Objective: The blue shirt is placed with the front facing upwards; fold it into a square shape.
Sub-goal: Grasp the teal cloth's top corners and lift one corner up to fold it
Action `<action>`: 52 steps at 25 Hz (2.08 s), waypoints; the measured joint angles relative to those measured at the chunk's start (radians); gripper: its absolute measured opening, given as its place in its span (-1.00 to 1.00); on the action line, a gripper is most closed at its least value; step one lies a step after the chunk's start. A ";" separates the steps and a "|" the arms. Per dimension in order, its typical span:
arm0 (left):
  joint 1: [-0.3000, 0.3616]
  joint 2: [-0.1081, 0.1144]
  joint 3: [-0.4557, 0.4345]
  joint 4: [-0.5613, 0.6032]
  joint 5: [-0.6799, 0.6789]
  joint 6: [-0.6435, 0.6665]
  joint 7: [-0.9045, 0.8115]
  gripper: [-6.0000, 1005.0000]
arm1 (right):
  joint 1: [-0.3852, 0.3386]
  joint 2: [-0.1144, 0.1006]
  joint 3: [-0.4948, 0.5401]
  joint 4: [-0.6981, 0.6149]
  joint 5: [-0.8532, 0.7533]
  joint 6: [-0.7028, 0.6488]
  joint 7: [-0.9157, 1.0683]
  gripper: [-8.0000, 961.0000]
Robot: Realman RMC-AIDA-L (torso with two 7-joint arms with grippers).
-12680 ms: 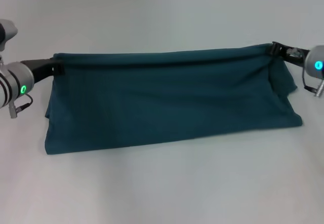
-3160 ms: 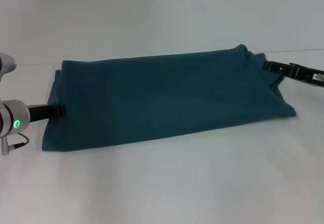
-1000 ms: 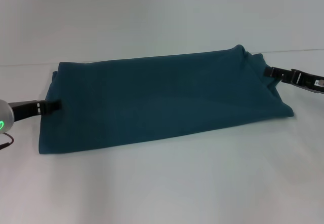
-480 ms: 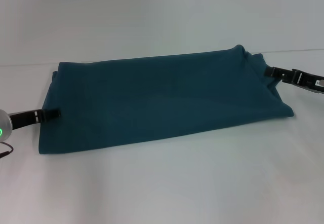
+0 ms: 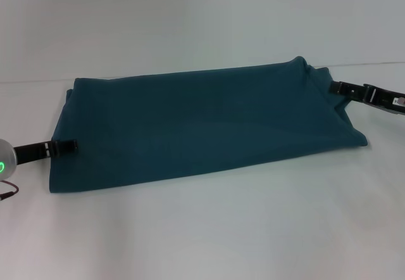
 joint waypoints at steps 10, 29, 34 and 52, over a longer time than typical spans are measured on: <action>0.063 -0.057 0.089 0.144 -0.044 -0.008 0.015 0.55 | -0.002 0.000 -0.010 -0.001 0.000 -0.002 0.024 0.68; 0.057 -0.048 0.099 0.154 -0.060 0.027 0.020 -0.63 | 0.001 -0.003 -0.016 -0.008 0.000 -0.004 0.030 0.68; 0.055 -0.049 0.099 0.181 -0.070 0.072 0.023 -0.99 | 0.001 -0.003 -0.016 -0.008 0.000 -0.004 0.030 0.68; 0.037 -0.055 0.245 0.283 -0.180 0.136 0.018 -0.99 | -0.019 0.009 -0.011 -0.003 0.006 -0.002 0.014 0.68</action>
